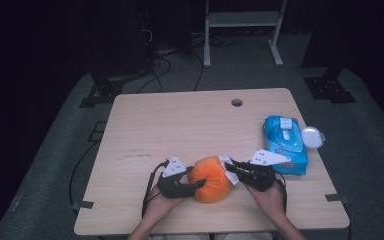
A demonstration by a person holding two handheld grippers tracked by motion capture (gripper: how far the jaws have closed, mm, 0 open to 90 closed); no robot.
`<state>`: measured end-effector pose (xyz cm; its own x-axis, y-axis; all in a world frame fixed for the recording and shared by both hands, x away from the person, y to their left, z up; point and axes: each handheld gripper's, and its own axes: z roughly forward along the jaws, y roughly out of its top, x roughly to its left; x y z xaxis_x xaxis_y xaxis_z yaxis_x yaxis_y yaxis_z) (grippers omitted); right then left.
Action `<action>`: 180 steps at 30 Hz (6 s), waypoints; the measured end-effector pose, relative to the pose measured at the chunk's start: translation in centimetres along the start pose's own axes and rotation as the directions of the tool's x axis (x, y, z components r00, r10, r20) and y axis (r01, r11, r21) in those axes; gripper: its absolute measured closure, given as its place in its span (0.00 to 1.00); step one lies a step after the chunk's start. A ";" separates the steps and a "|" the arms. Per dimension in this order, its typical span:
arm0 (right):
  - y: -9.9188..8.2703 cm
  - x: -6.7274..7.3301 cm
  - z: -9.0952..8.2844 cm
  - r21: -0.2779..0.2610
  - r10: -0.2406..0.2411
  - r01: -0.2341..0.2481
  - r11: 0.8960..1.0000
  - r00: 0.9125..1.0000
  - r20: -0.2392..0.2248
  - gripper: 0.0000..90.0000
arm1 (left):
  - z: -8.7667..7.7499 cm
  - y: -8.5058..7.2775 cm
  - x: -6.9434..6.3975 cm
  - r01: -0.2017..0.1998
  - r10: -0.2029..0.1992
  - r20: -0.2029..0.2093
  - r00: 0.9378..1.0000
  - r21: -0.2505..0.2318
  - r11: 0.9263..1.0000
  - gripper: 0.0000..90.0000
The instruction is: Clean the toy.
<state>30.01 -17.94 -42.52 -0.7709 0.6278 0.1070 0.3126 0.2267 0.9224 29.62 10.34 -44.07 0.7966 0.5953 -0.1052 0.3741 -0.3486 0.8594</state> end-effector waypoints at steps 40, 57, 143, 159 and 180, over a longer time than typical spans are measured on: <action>-0.6 -2.1 0.4 -0.002 0.090 -0.091 0.996 0.996 -0.006 0.90 | -0.2 -0.3 -0.6 -0.064 0.064 -0.003 0.998 -0.007 0.998 0.43; -0.1 0.8 1.0 -0.001 -0.046 0.046 0.999 0.992 -0.121 0.90 | -0.2 0.3 0.0 0.036 -0.036 0.090 0.995 -0.002 0.999 0.29; 0.5 2.3 0.3 -0.036 -0.068 0.066 0.997 0.996 -0.055 0.90 | 0.2 0.8 -0.8 0.006 -0.008 0.128 0.992 0.015 1.000 0.27; 1.3 4.8 0.3 -0.050 -0.154 0.150 0.987 0.983 -0.098 0.90 | 0.4 0.9 -3.1 -0.184 0.182 0.089 0.979 0.017 0.983 0.38; 0.9 1.7 0.3 -0.018 -0.057 0.056 0.998 0.996 -0.065 0.90 | 0.3 0.2 -2.9 -0.203 0.201 0.124 0.972 0.002 0.979 0.40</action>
<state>29.10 -16.46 -41.62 -0.8219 0.5643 0.0783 0.2591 0.2479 0.9335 27.52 8.30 -43.81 0.9080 0.4189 0.0083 0.2059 -0.4635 0.8618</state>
